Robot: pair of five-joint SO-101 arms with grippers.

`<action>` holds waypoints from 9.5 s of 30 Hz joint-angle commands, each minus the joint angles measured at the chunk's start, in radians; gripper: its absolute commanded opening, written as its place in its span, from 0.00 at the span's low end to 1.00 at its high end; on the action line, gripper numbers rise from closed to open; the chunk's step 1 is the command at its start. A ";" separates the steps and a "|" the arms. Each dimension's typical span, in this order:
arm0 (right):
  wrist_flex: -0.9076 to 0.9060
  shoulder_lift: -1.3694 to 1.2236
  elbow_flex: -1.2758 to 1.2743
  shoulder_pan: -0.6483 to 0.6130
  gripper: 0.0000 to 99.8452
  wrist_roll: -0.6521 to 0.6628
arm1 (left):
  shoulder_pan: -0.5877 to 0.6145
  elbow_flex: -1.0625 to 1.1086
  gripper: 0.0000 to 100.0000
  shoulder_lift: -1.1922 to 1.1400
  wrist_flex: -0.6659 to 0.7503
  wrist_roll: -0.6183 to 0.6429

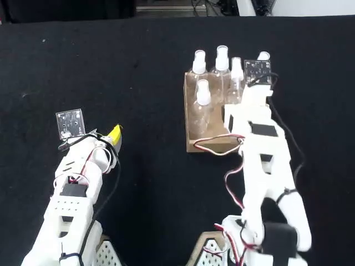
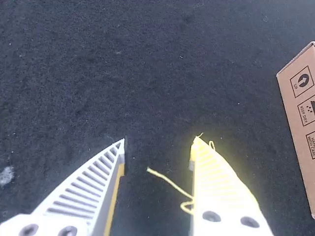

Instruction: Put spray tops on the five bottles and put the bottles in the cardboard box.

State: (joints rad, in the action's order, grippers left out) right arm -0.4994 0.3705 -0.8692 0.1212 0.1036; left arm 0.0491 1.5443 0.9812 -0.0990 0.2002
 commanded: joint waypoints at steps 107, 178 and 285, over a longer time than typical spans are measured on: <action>1.079 0.185 -0.381 0.577 0.01 0.009 | 0.008 -0.008 0.21 0.014 0.020 0.011; 2.252 -1.607 0.461 0.707 0.01 0.006 | 0.008 -0.008 0.21 0.012 0.021 0.011; 0.647 -0.016 -0.071 0.752 0.33 0.114 | 0.001 -0.010 0.21 0.012 0.021 0.011</action>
State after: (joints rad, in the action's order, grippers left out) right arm 0.3859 0.3429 -1.1254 0.8853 0.2340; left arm 0.0476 1.5443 0.9812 -0.0990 0.2002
